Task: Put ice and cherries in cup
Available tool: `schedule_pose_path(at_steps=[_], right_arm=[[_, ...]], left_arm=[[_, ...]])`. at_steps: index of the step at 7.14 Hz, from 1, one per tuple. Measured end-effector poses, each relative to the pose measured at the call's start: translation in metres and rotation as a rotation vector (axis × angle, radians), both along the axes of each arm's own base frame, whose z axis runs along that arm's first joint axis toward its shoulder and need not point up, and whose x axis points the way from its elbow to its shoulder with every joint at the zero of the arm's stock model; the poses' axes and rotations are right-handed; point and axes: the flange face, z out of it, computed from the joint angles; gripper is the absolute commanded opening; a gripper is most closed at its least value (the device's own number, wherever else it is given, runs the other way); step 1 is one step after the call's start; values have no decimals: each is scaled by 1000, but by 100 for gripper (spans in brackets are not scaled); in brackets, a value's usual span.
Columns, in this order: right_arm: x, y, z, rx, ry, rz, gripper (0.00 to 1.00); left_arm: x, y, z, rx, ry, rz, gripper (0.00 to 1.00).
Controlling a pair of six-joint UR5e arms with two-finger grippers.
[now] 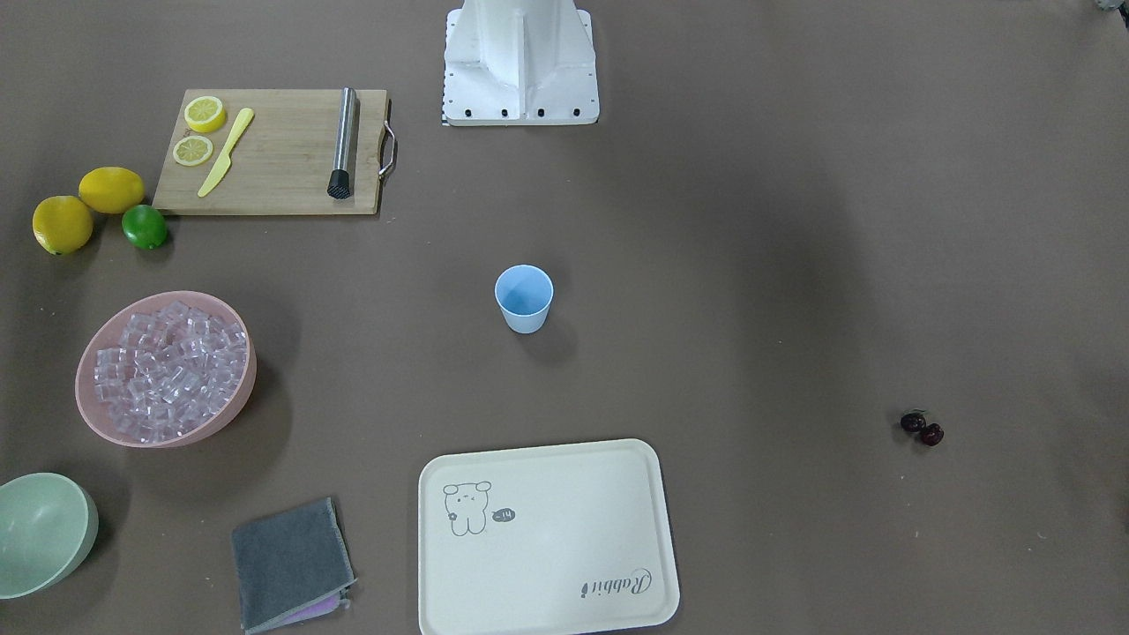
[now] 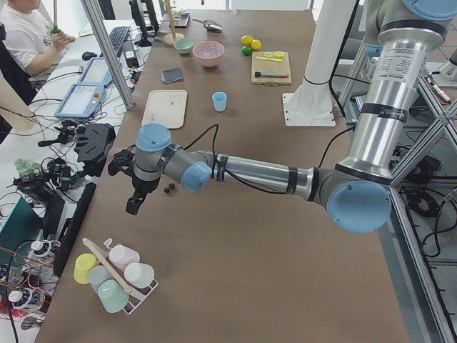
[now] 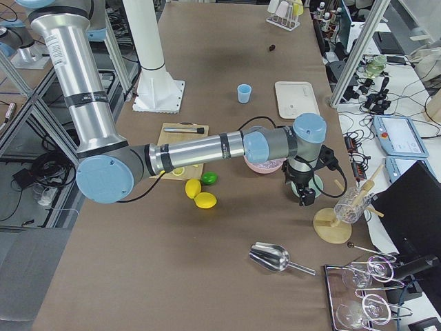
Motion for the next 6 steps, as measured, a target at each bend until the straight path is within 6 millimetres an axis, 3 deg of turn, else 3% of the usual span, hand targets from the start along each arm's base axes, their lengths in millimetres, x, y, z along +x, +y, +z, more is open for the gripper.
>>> schedule_pose_path(at_steps=[3,4,5,6], right_arm=[[-4,1,-16,-4,-38,20,100],[-26,-1,-42,-33,-105,40,100],[-72,-1,-77,-53,-149,31,100],[-131,8,-106,-59,-147,15,100]], left_arm=[[1,4,5,-12,9,6,98],[1,5,6,-13,16,11,98],[1,5,7,-13,18,13,98],[1,5,6,-11,17,12,98]])
